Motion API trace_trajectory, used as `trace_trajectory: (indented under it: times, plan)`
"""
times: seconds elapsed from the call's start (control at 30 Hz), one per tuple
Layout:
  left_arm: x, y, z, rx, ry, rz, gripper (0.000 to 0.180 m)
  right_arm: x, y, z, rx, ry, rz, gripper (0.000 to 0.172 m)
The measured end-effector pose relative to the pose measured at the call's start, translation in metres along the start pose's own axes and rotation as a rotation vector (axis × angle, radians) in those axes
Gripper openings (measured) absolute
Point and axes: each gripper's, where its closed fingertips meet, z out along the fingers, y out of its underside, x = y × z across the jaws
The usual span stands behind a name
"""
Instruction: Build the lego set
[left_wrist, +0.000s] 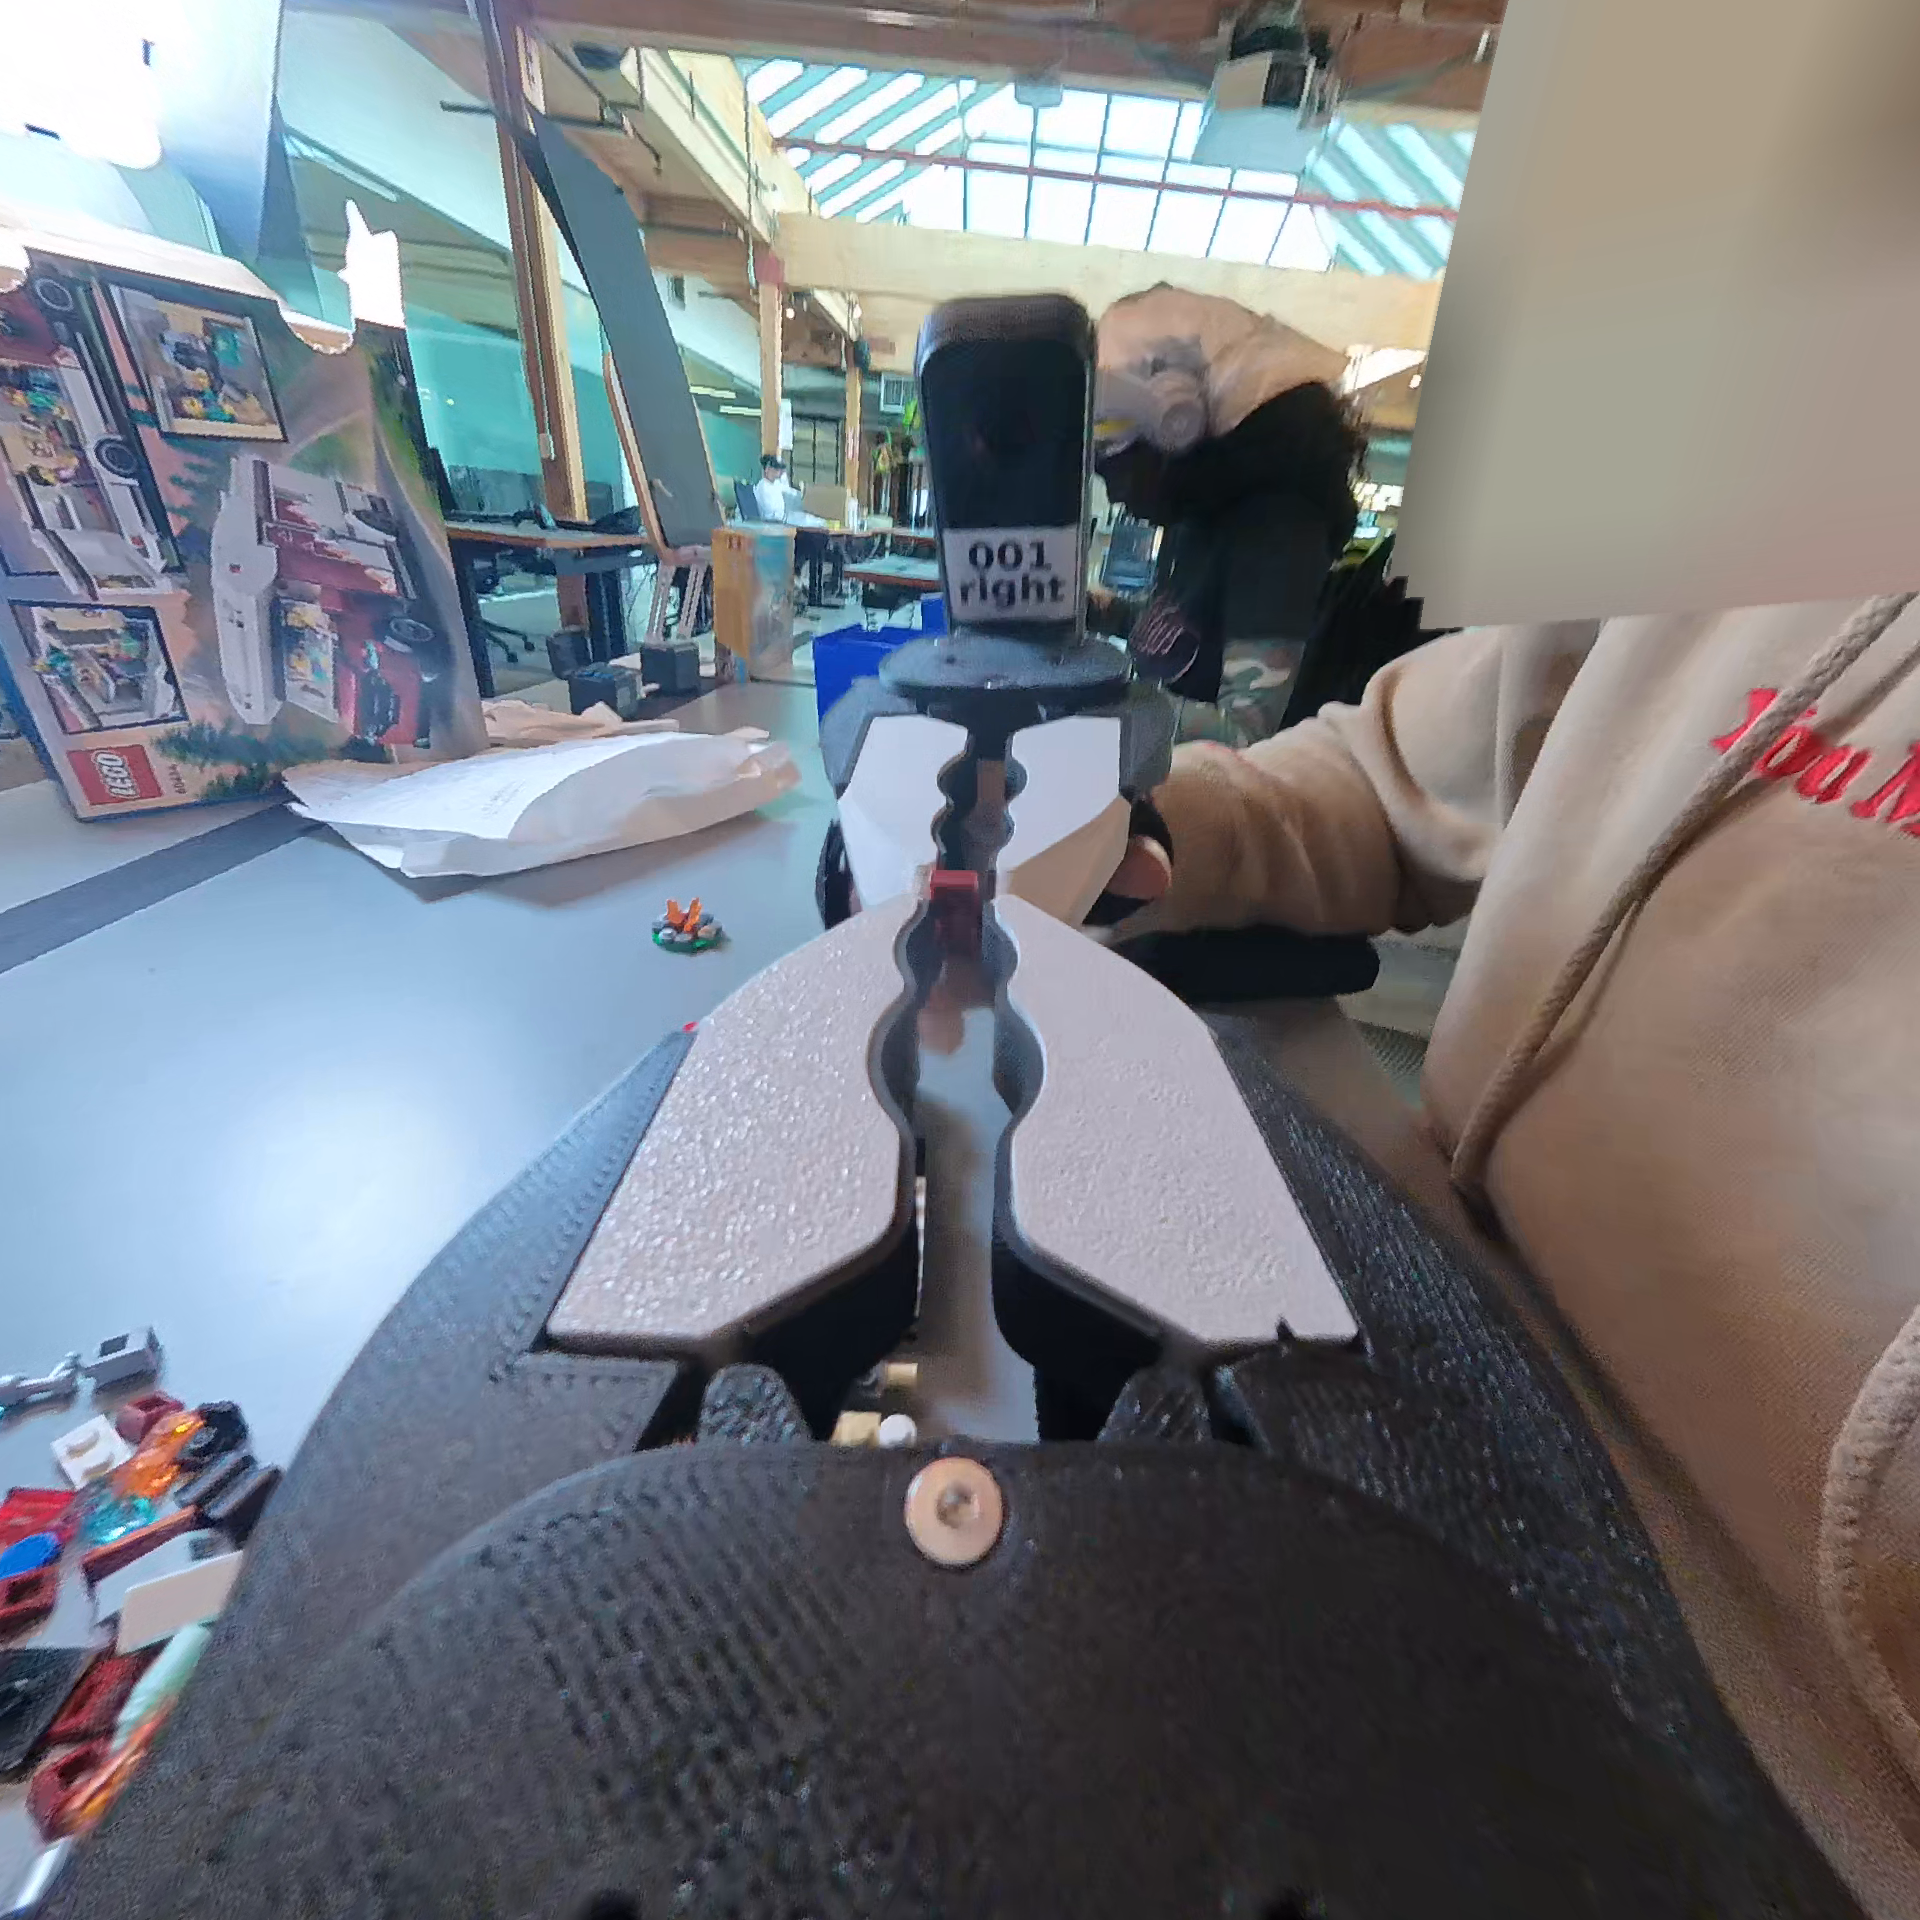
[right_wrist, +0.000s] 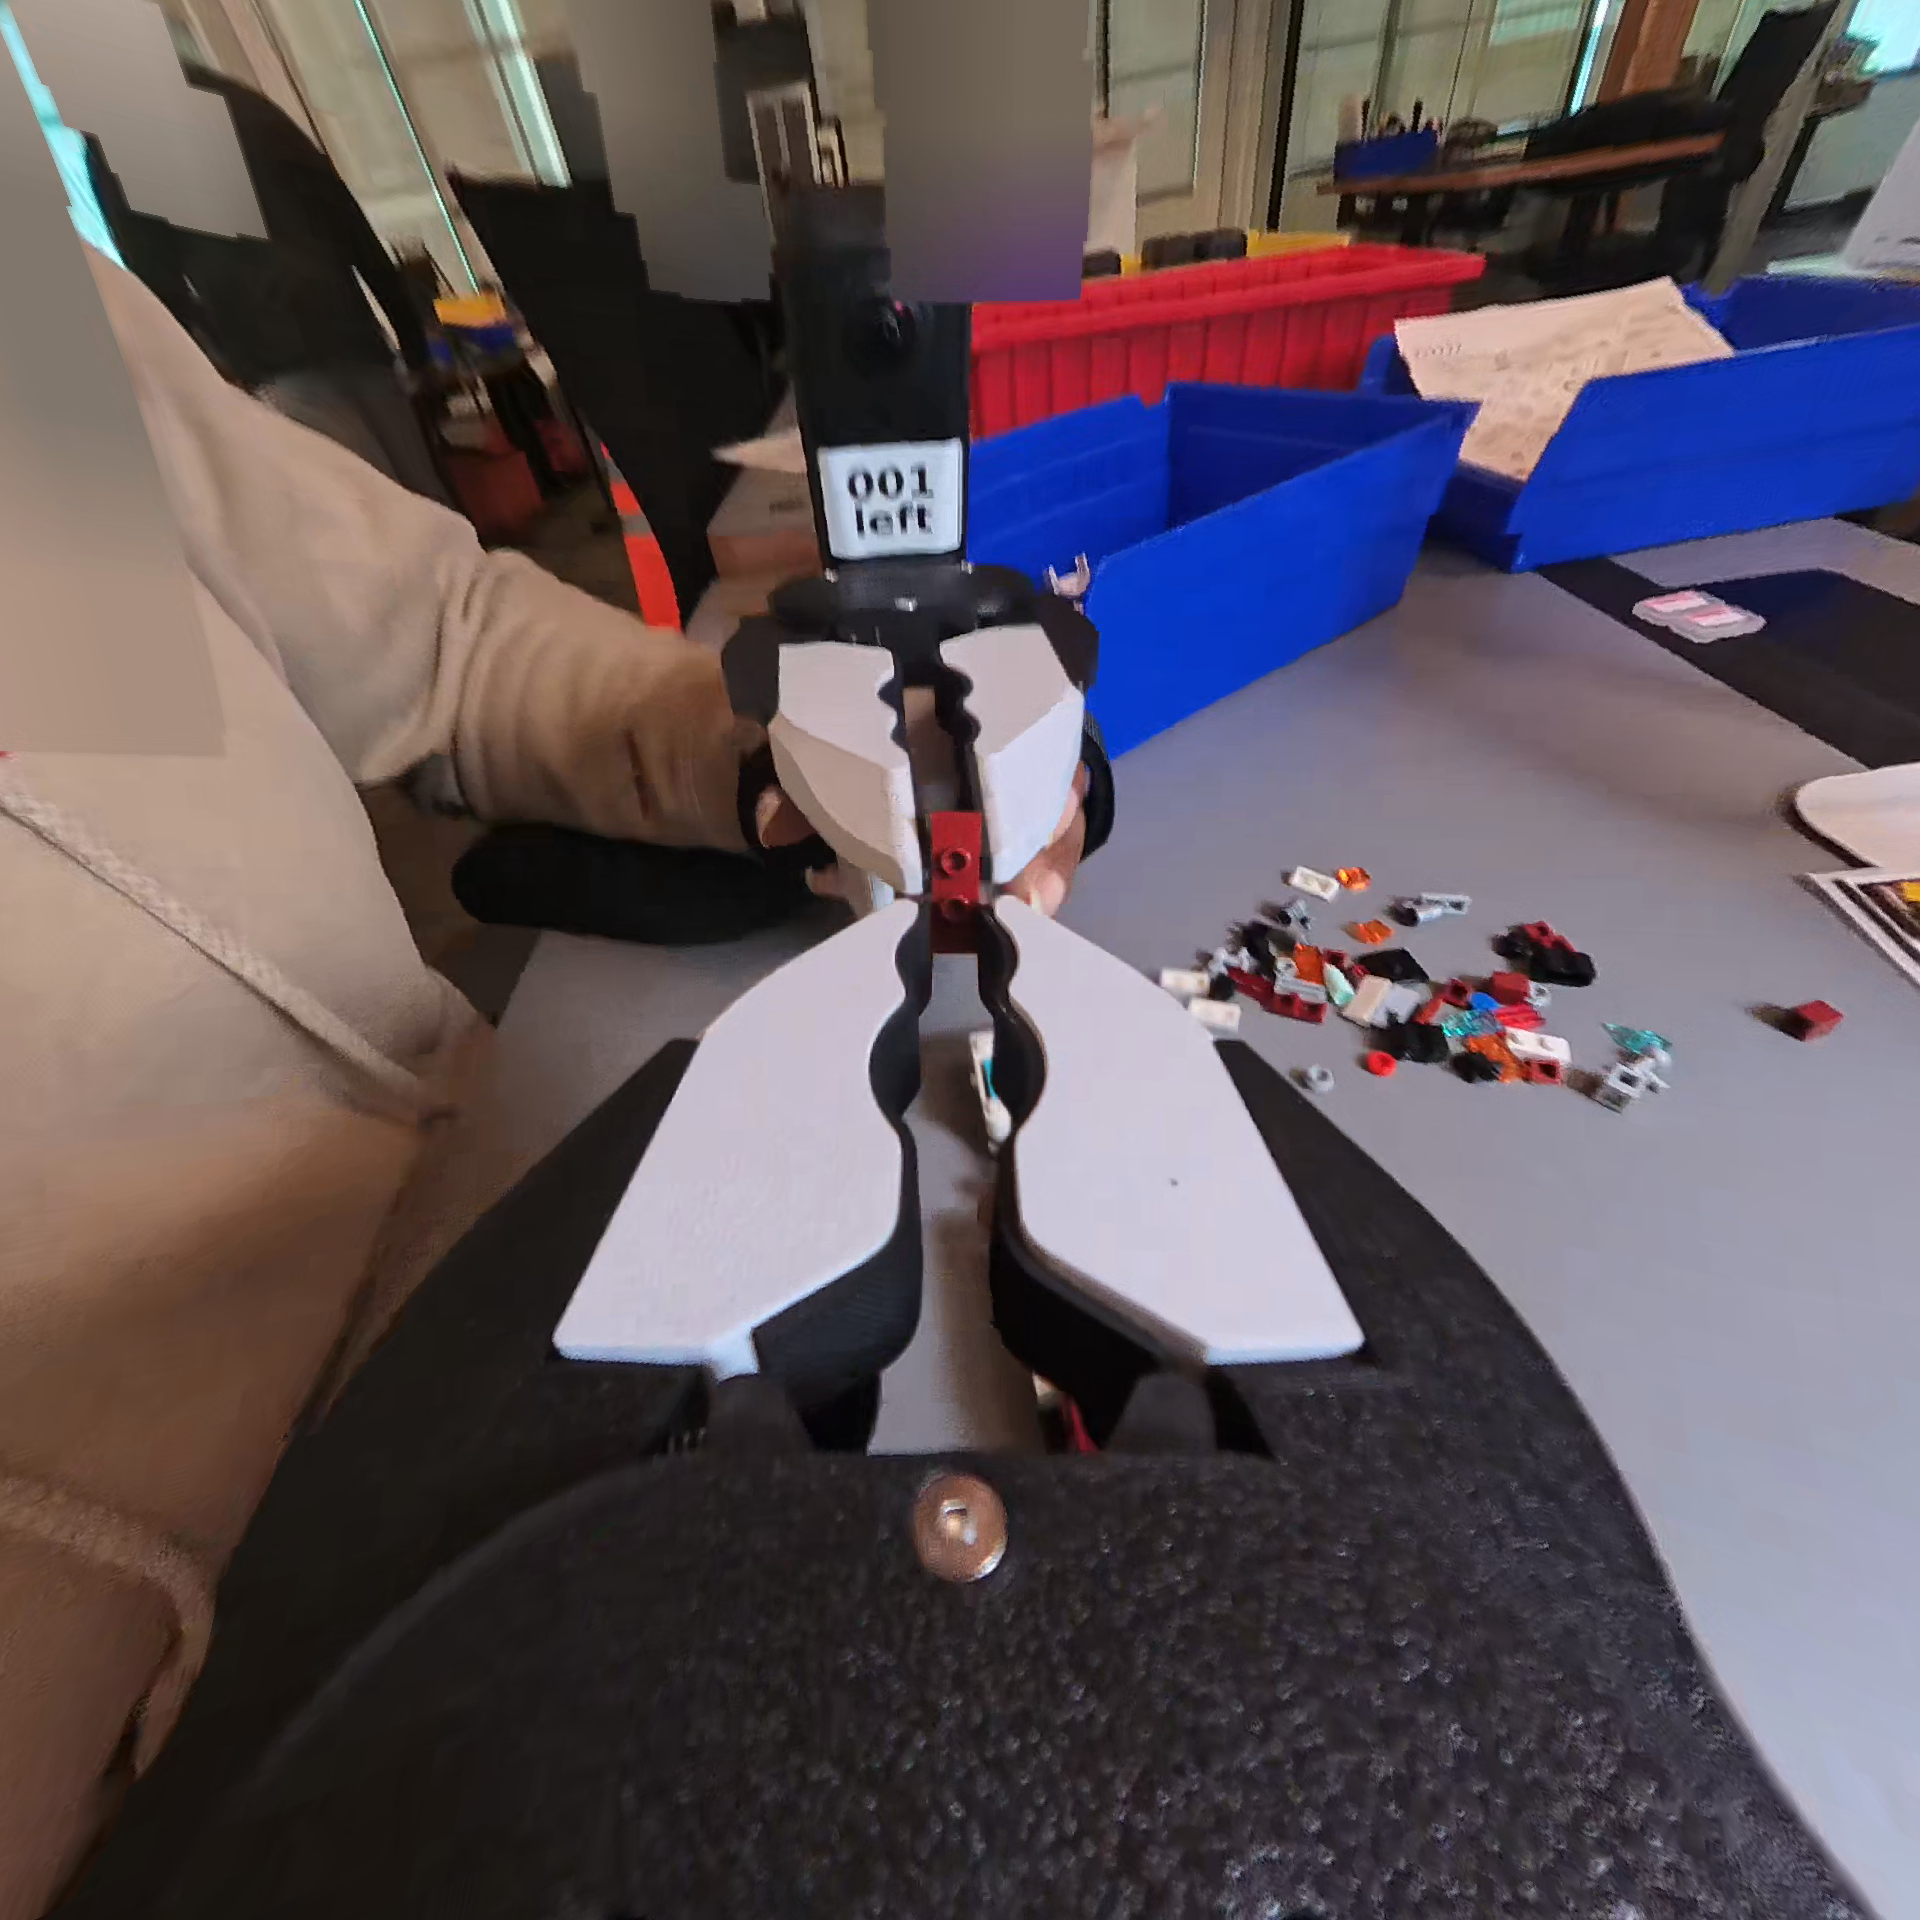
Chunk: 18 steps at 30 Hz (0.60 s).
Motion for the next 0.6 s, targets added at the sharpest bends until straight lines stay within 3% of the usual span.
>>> trace_trajectory:
  times: [0.17, 0.33, 0.6]
  plan:
    - [-0.007, 0.019, -0.003, -0.163, -0.028, 0.106, 0.020, -0.001, 0.049, -0.016, -0.385, -0.010, -0.045, 0.008]
    - [-0.016, 0.039, -0.009, -0.324, -0.075, 0.200, 0.016, -0.013, 0.118, -0.031, -0.801, -0.044, -0.075, 0.008]
    - [-0.024, 0.060, -0.009, -0.414, -0.119, 0.252, 0.012, -0.013, 0.128, -0.028, -0.873, -0.004, -0.080, 0.013]
